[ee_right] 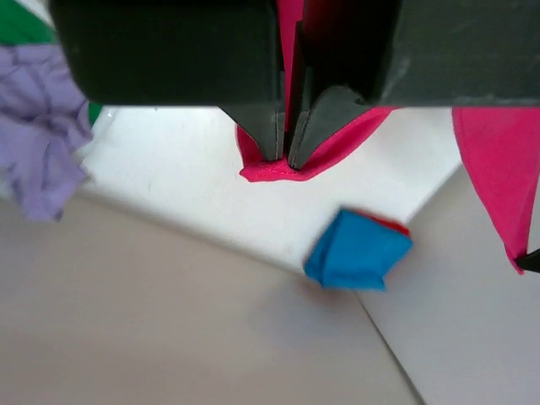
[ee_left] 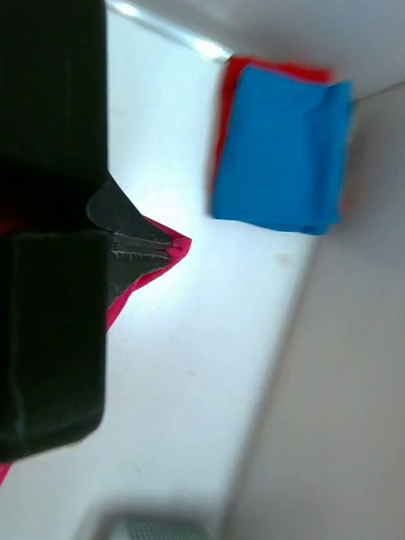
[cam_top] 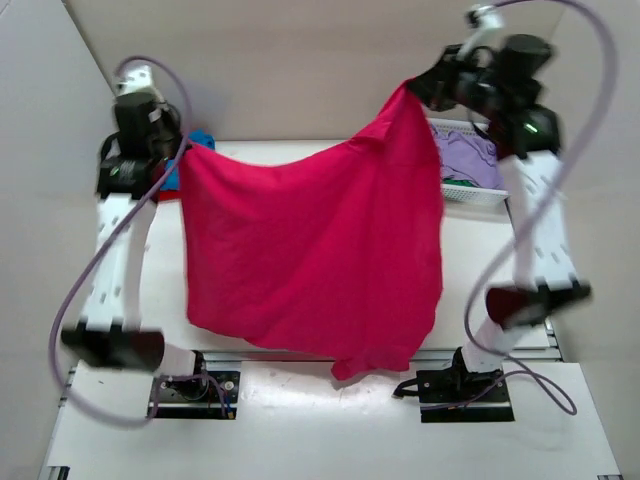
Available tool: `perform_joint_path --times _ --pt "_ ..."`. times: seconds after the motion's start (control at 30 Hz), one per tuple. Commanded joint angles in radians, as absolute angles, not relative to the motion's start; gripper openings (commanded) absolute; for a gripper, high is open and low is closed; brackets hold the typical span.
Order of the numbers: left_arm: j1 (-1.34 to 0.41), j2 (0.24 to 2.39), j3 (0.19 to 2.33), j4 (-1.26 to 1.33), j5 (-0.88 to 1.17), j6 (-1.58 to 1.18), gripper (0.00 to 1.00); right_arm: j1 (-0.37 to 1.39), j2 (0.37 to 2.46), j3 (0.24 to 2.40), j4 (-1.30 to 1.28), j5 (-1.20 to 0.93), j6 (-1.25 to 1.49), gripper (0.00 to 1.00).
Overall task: Fold and stack the t-shirts
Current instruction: Flatten out the tshirt
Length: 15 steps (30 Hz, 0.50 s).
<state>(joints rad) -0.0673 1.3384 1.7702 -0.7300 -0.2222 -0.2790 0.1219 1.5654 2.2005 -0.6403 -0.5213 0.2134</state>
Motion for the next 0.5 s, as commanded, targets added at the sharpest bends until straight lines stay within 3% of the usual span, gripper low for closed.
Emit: perform_joint_path --times 0.0,0.07,0.2,0.27,0.47 --pt "-0.025 1.489 1.748 -0.698 -0.060 -0.284 0.00 0.133 1.788 2.325 -0.676 -0.499 0.196 0.00" --pt "-0.011 1.609 1.848 -0.696 -0.040 -0.273 0.00 0.129 1.909 2.512 -0.715 -0.499 0.192 0.00" --pt "-0.002 1.738 2.067 -0.718 -0.015 -0.261 0.00 0.092 1.977 2.585 -0.610 -0.544 0.235 0.00" --pt "0.039 1.855 2.358 -0.793 0.024 -0.265 0.00 0.060 1.924 2.566 -0.505 -0.561 0.274 0.00" --pt "0.170 1.735 2.297 -0.670 0.181 -0.354 0.00 -0.138 1.766 2.502 -0.341 -0.718 0.426 0.00"
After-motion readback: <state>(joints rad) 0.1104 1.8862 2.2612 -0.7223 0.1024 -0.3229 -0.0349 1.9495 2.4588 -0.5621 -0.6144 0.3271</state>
